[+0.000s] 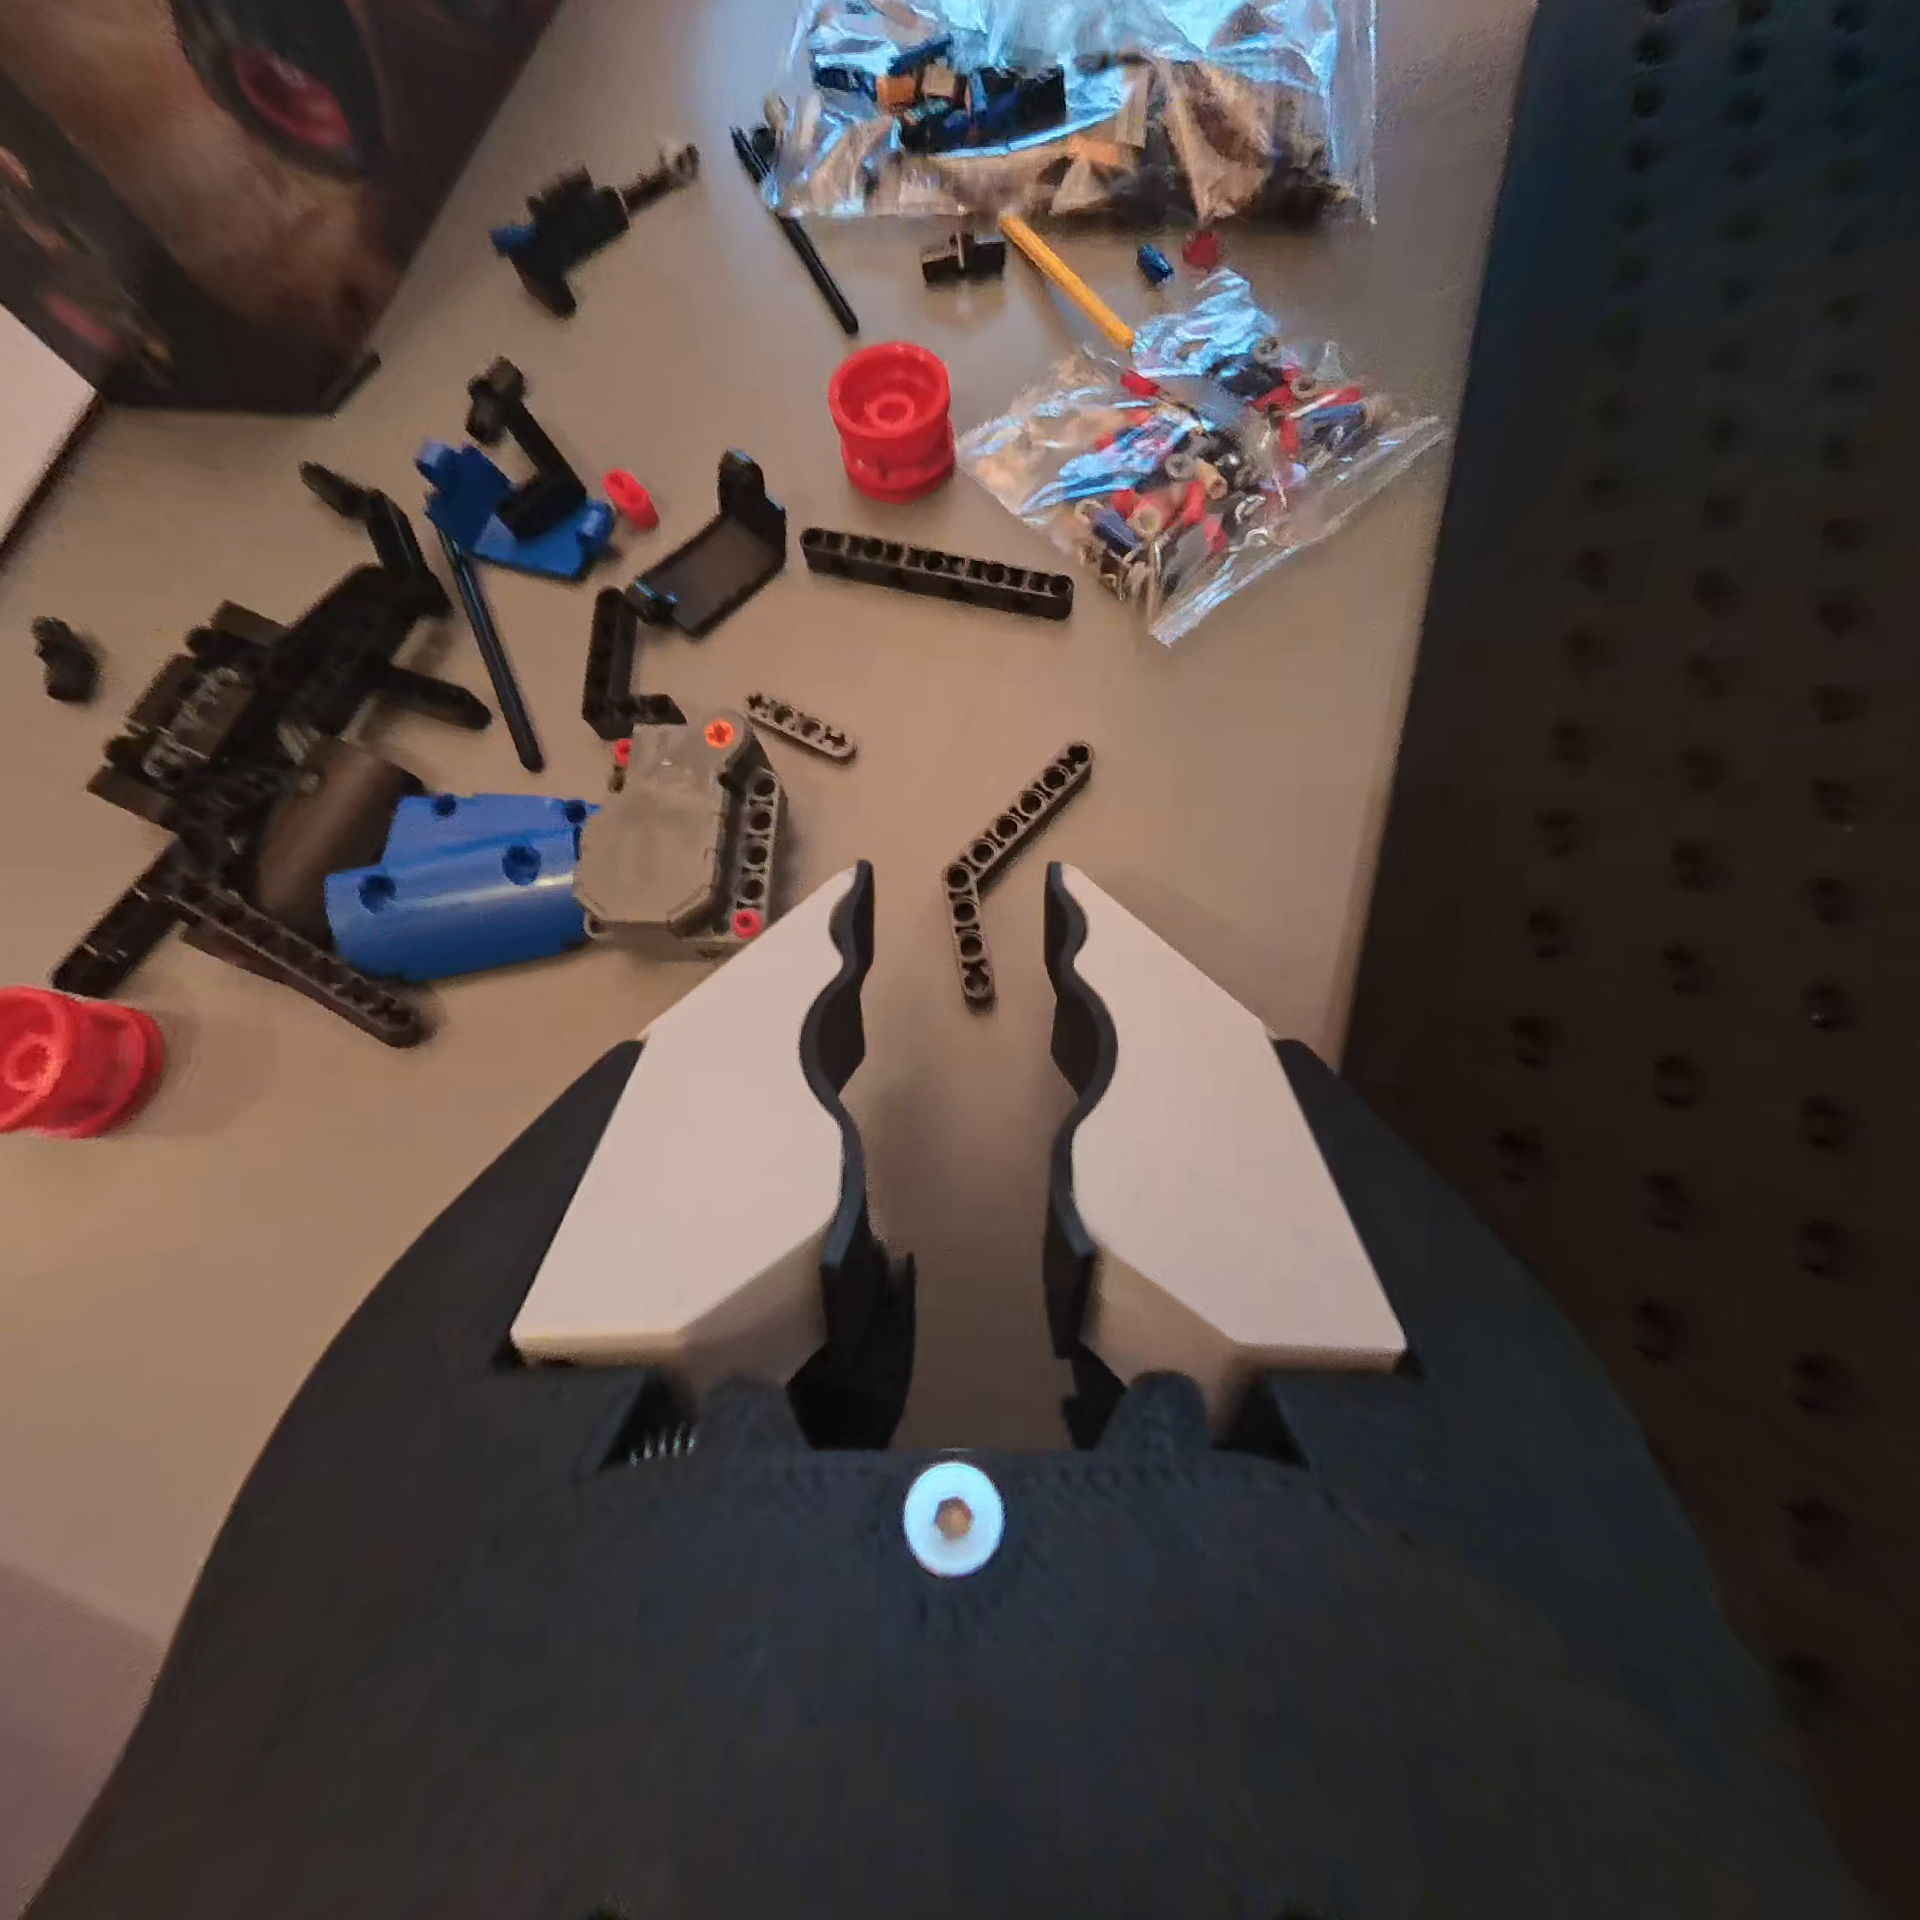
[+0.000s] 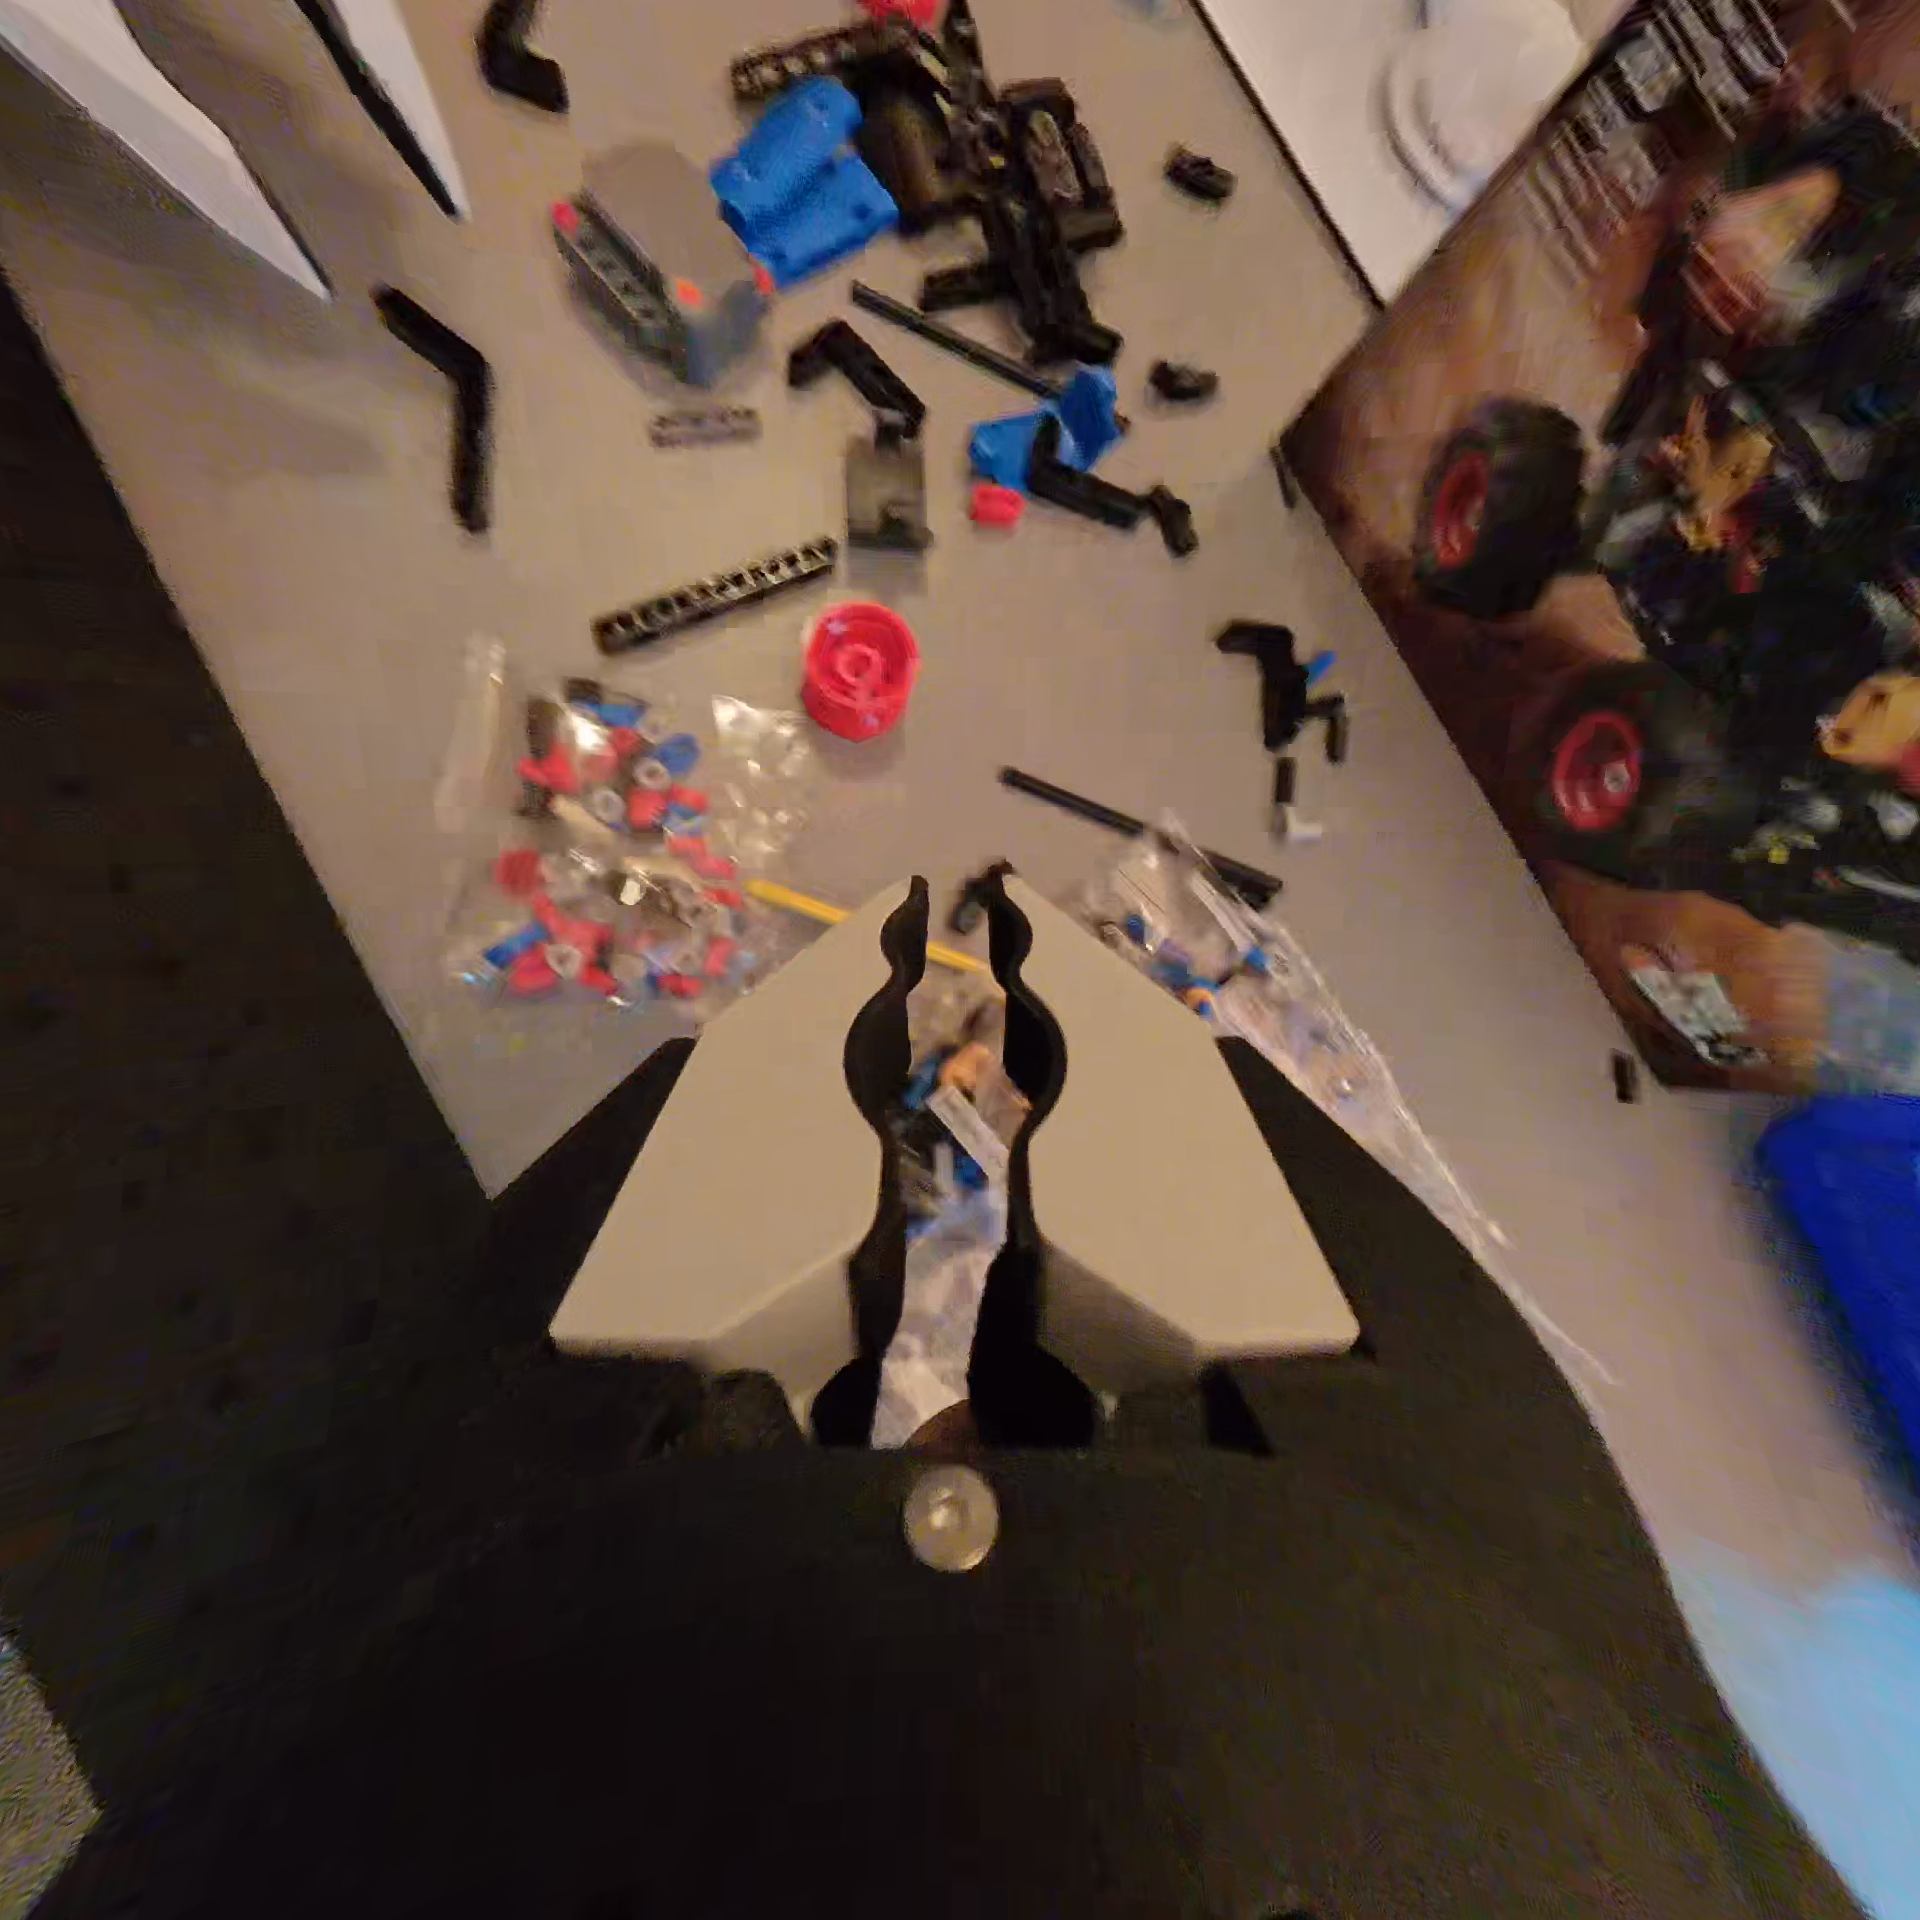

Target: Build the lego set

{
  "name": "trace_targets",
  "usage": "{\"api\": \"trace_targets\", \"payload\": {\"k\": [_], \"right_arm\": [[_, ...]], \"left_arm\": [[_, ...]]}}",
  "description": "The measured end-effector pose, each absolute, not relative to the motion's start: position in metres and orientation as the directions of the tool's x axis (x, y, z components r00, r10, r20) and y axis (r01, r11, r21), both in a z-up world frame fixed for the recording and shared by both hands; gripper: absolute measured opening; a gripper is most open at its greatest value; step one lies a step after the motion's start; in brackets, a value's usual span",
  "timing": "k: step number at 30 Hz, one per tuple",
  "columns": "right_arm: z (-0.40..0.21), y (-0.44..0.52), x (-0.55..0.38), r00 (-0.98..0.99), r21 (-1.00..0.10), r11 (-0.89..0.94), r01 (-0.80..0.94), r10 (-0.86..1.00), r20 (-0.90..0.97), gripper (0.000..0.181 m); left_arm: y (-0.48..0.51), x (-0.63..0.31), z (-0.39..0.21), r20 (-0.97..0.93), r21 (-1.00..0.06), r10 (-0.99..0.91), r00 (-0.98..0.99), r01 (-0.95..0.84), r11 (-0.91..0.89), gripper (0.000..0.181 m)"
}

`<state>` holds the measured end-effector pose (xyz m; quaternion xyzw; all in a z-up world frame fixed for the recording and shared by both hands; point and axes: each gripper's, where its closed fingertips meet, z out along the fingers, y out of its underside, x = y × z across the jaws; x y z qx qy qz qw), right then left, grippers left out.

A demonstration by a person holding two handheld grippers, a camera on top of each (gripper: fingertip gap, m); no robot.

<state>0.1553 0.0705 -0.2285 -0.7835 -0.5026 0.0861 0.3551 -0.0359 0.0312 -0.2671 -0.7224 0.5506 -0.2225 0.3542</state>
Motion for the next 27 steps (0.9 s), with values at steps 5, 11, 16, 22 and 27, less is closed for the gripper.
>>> {"api": "trace_targets", "payload": {"k": [5, 11, 16, 22, 27], "right_arm": [[-0.251, 0.095, 0.197, 0.497, -0.587, -0.289, 0.757, 0.837, 0.229, 0.005], [-0.283, 0.101, 0.200, 0.429, -0.486, -0.264, 0.833, 0.862, 0.268, 0.011], [-0.289, 0.107, 0.201, 0.445, -0.490, -0.295, 0.820, 0.868, 0.222, 0.008], [-0.291, 0.108, 0.200, 0.478, -0.529, -0.342, 0.776, 0.867, 0.141, 0.001], [-0.255, 0.102, 0.182, 0.516, -0.695, -0.352, 0.626, 0.856, 0.031, 0.002]], "left_arm": [[0.045, -0.022, -0.256, -0.100, -0.797, -0.951, 0.294, -0.595, -0.100, 0.030], [0.057, -0.009, -0.251, -0.137, -0.827, -0.944, 0.301, -0.559, -0.059, 0.029], [0.059, -0.002, -0.251, -0.139, -0.841, -0.945, 0.295, -0.539, -0.045, 0.029], [0.061, -0.003, -0.250, -0.146, -0.847, -0.943, 0.300, -0.530, -0.037, 0.028], [0.065, 0.001, -0.238, -0.182, -0.864, -0.931, 0.318, -0.504, -0.003, 0.028]]}}
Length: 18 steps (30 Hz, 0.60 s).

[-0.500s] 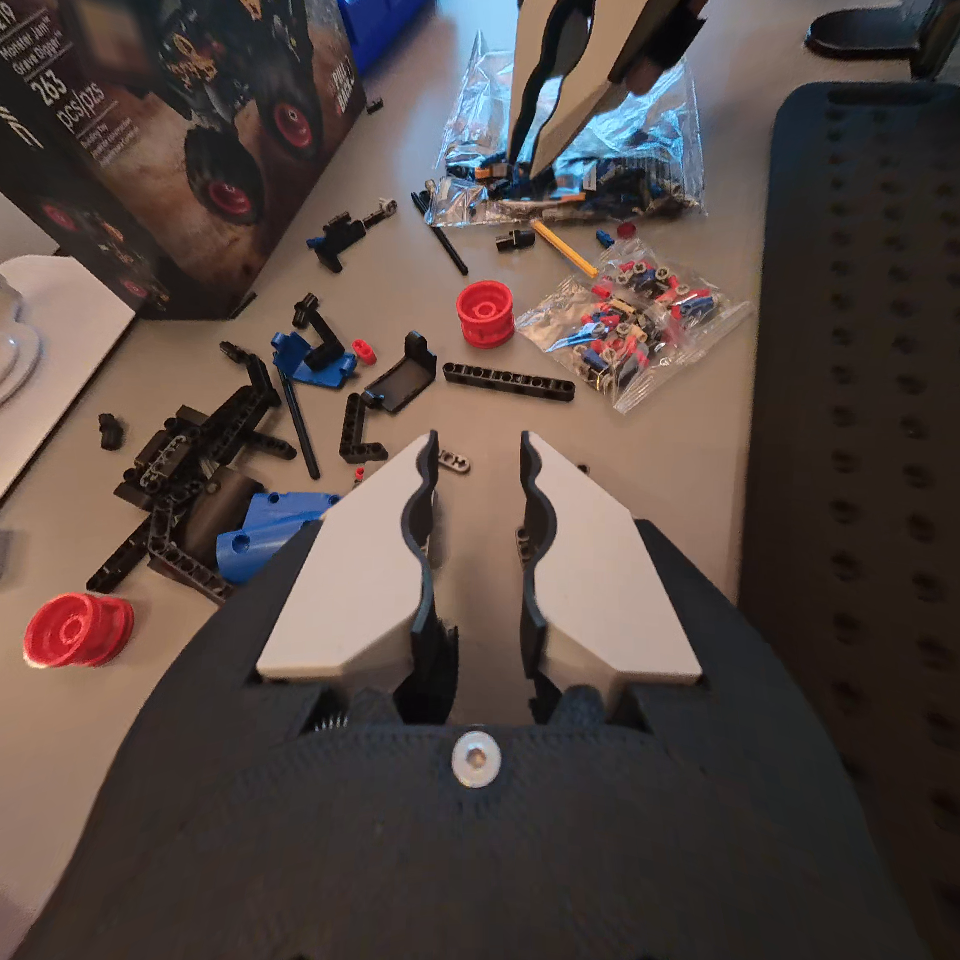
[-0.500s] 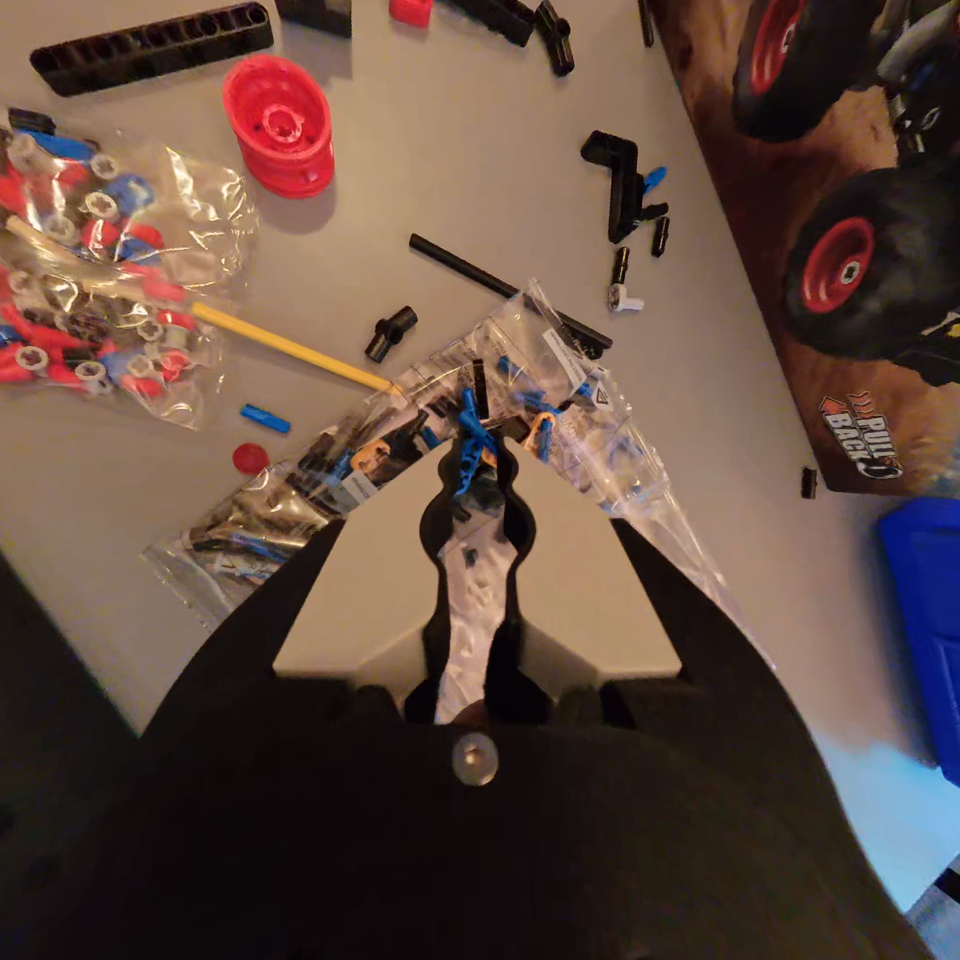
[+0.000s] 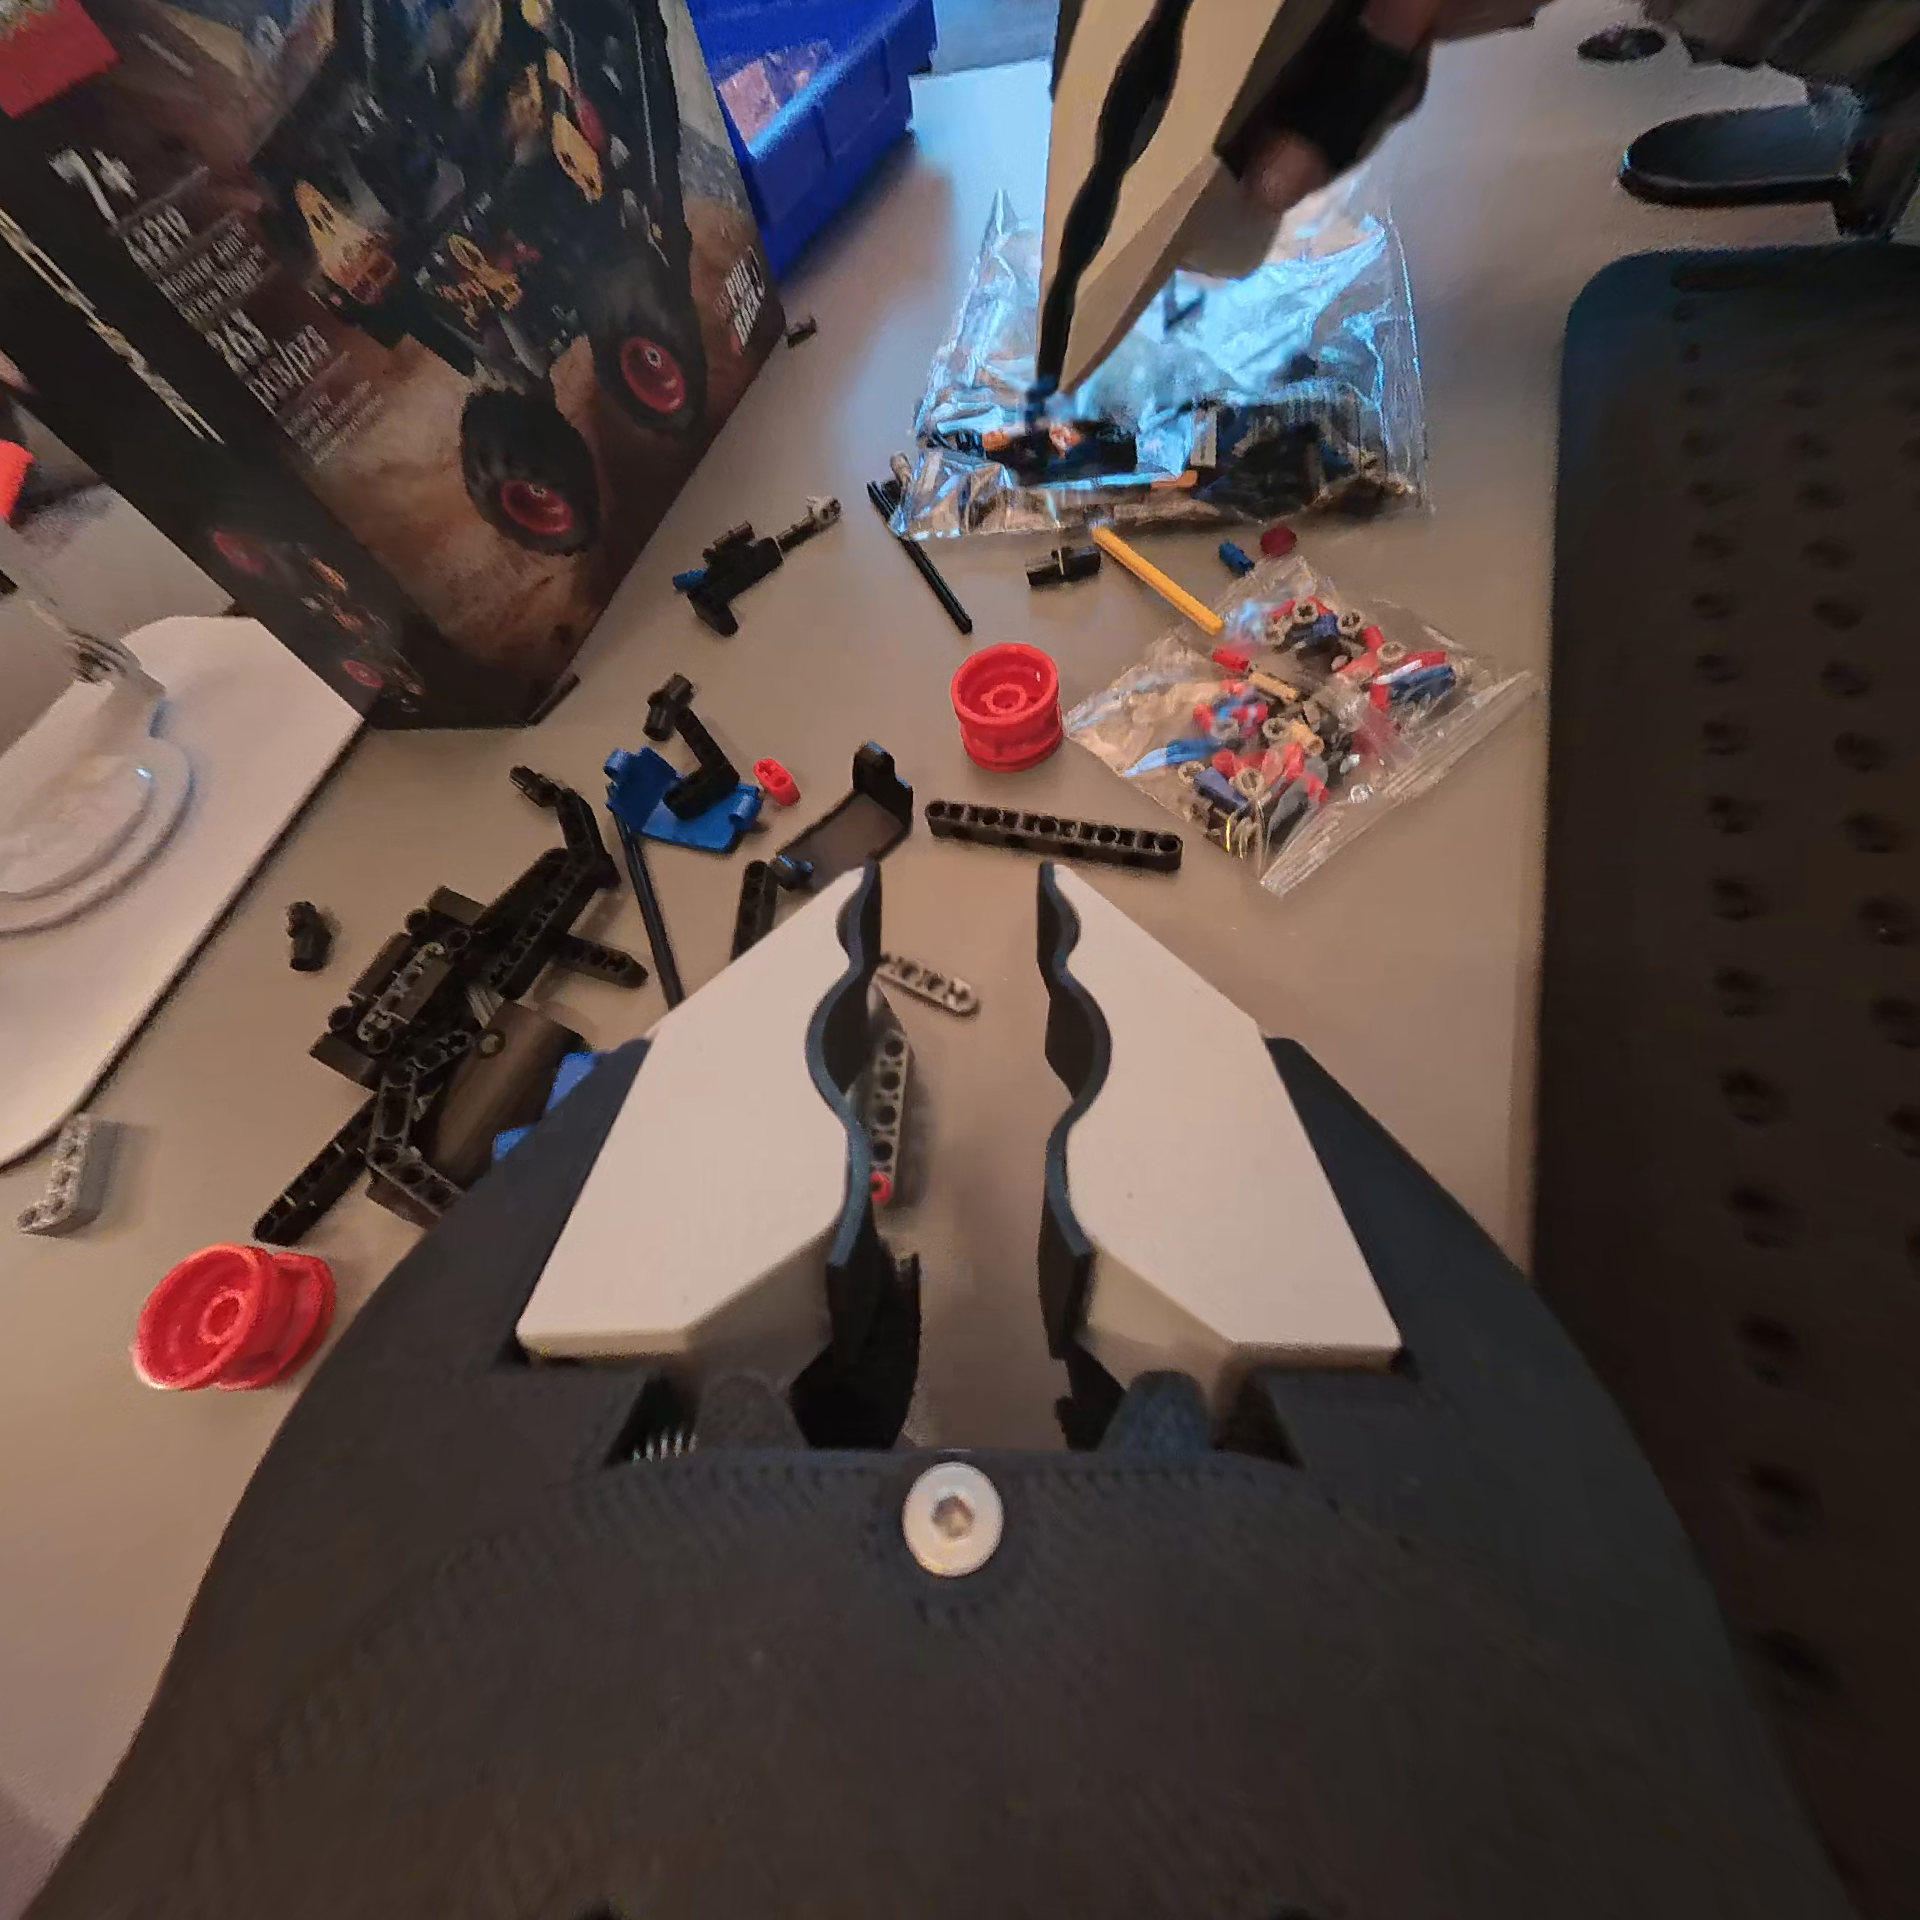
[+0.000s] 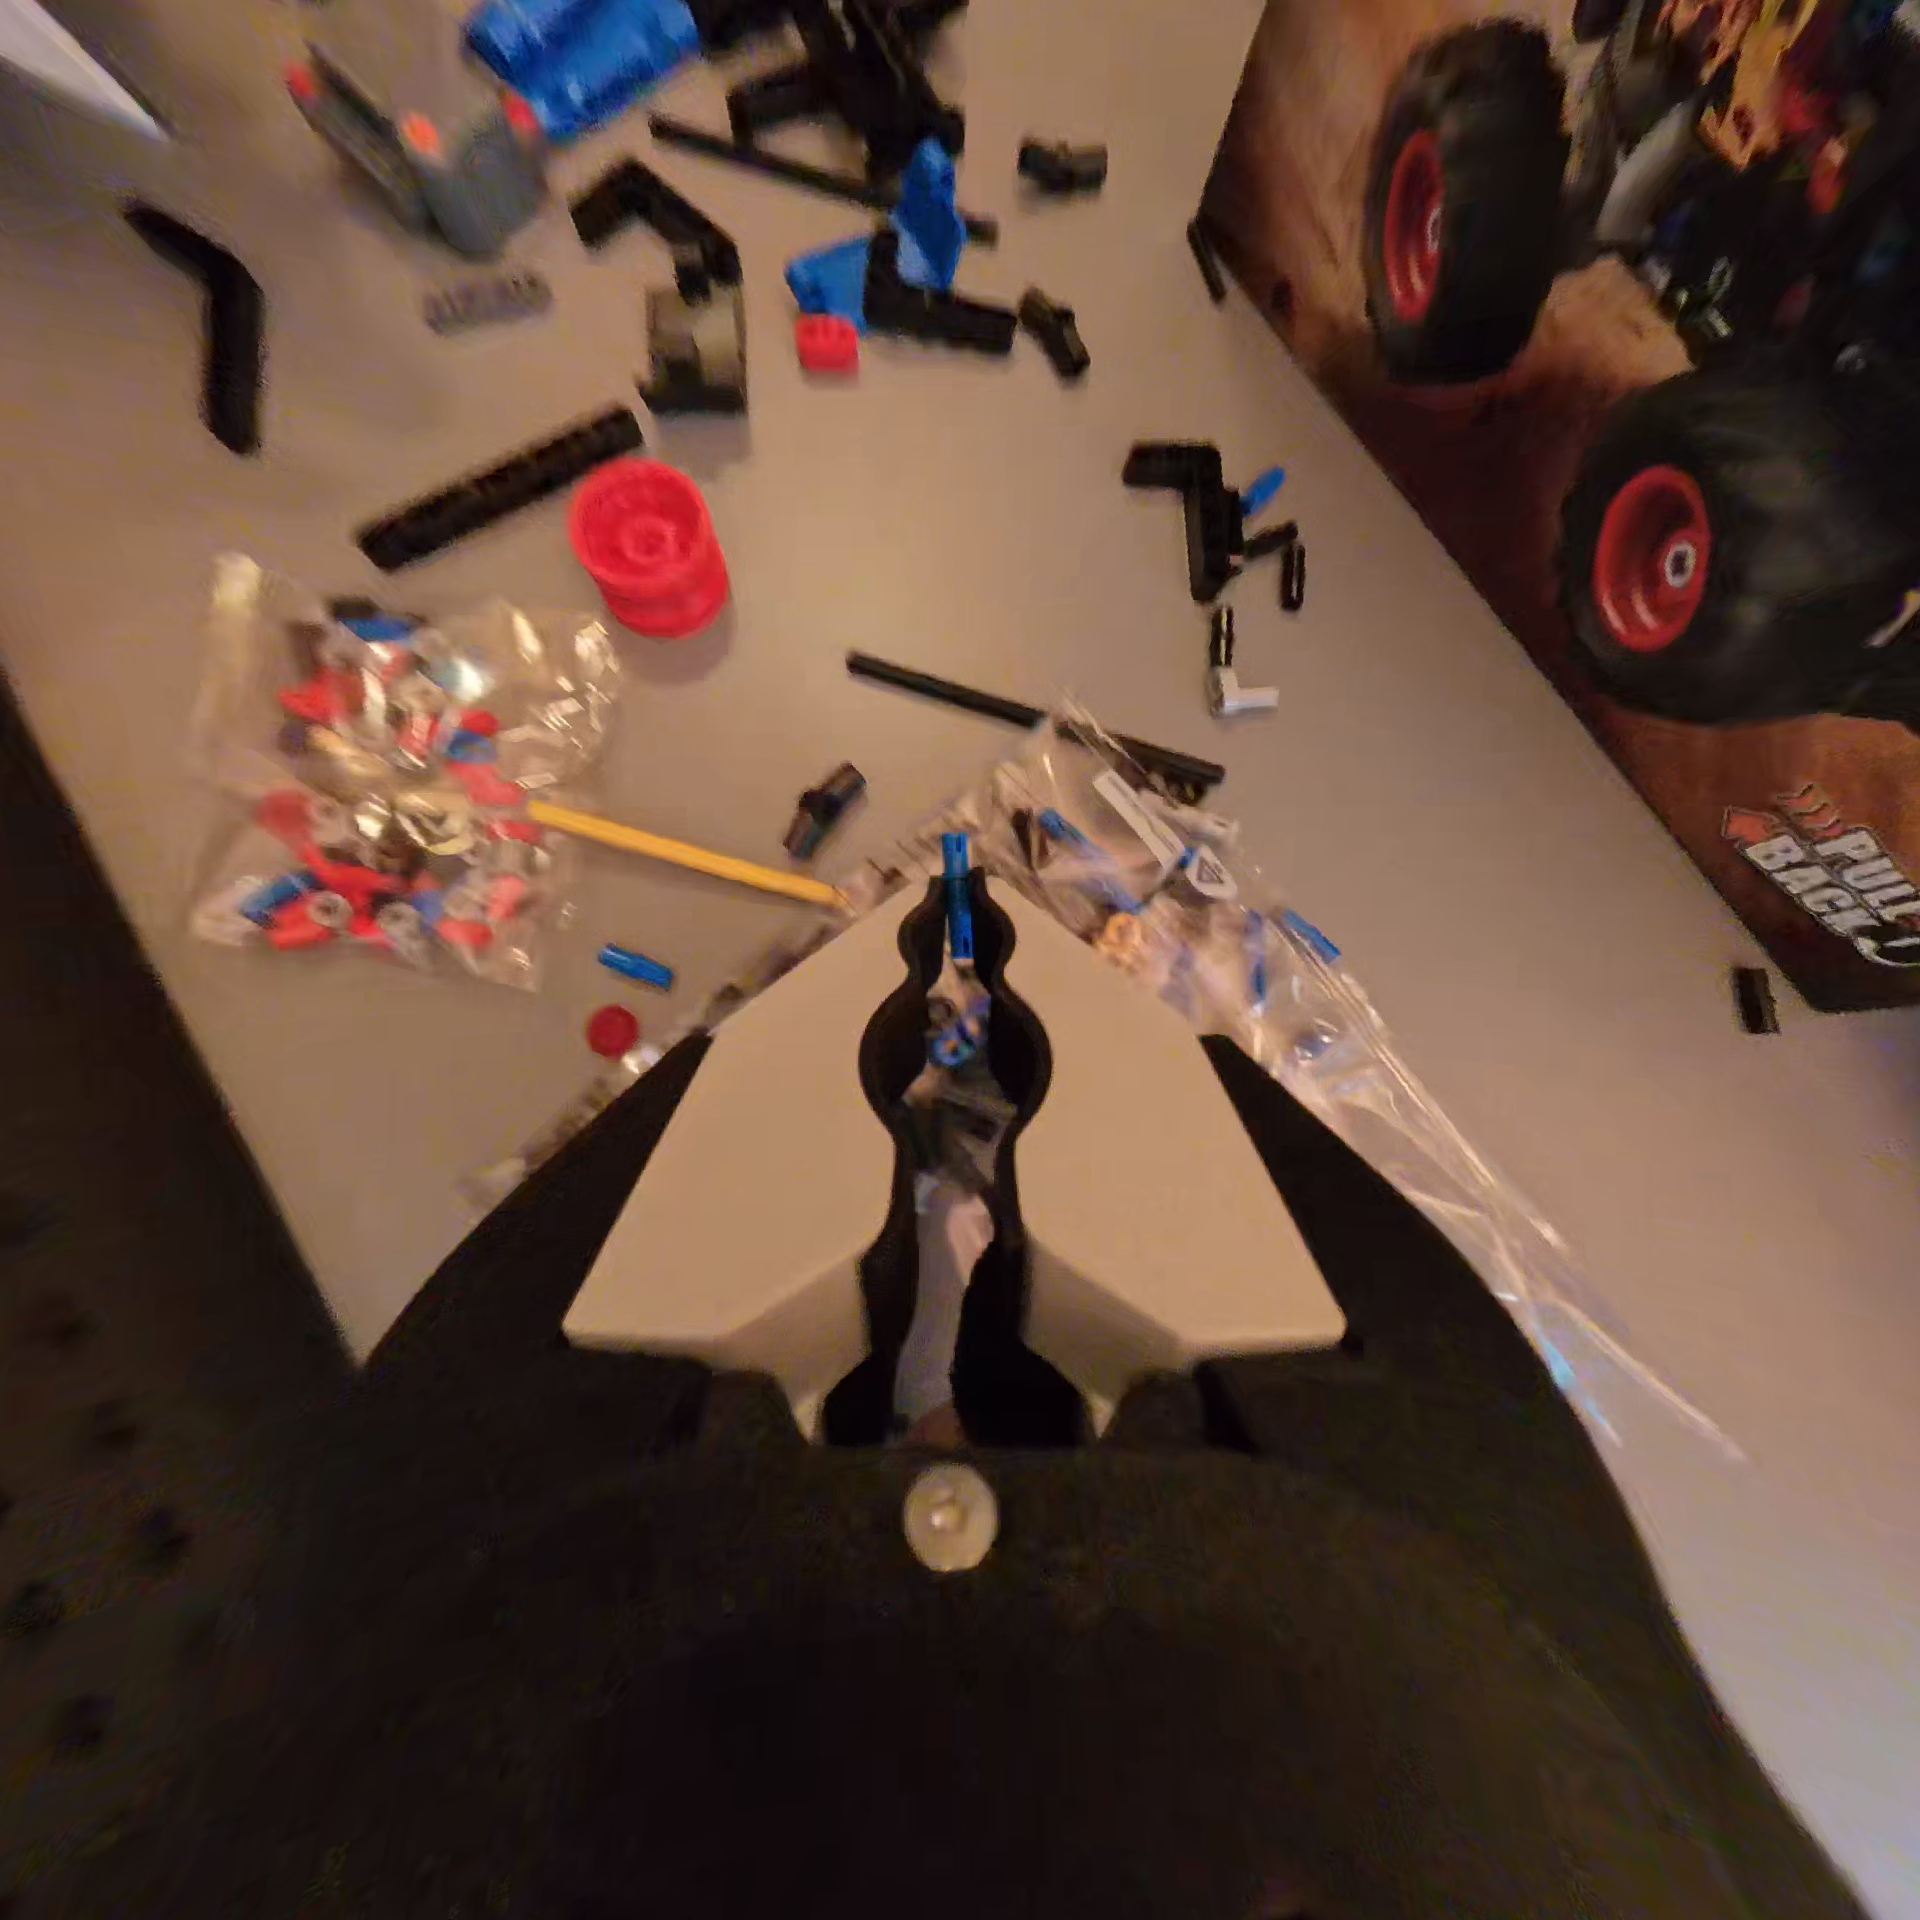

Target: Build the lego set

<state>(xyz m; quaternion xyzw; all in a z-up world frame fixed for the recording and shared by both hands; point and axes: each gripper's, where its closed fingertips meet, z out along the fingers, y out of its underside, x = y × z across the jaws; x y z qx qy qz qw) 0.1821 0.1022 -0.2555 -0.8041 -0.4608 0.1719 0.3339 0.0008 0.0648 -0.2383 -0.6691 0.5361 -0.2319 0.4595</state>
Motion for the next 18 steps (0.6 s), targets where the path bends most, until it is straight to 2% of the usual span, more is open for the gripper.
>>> {"api": "trace_targets", "payload": {"k": [3, 6, 13, 18], "right_arm": [[-0.209, 0.090, 0.148, 0.503, -0.844, -0.363, 0.395, 0.854, -0.132, 0.002], [-0.181, 0.070, 0.109, 0.434, -0.901, -0.365, 0.232, 0.868, -0.240, 0.002], [-0.160, 0.050, 0.045, 0.304, -0.886, -0.459, -0.060, 0.837, -0.454, 0.002], [-0.161, 0.051, 0.038, 0.284, -0.851, -0.511, -0.124, 0.803, -0.524, 0.002]], "left_arm": [[0.060, 0.013, -0.221, -0.239, -0.876, -0.924, 0.299, -0.477, 0.072, 0.018], [0.054, 0.032, -0.203, -0.310, -0.881, -0.903, 0.299, -0.447, 0.155, 0.017], [0.049, 0.058, -0.180, -0.495, -0.839, -0.793, 0.355, -0.433, 0.330, 0.017], [0.054, 0.054, -0.180, -0.534, -0.812, -0.756, 0.378, -0.481, 0.332, 0.013]]}}
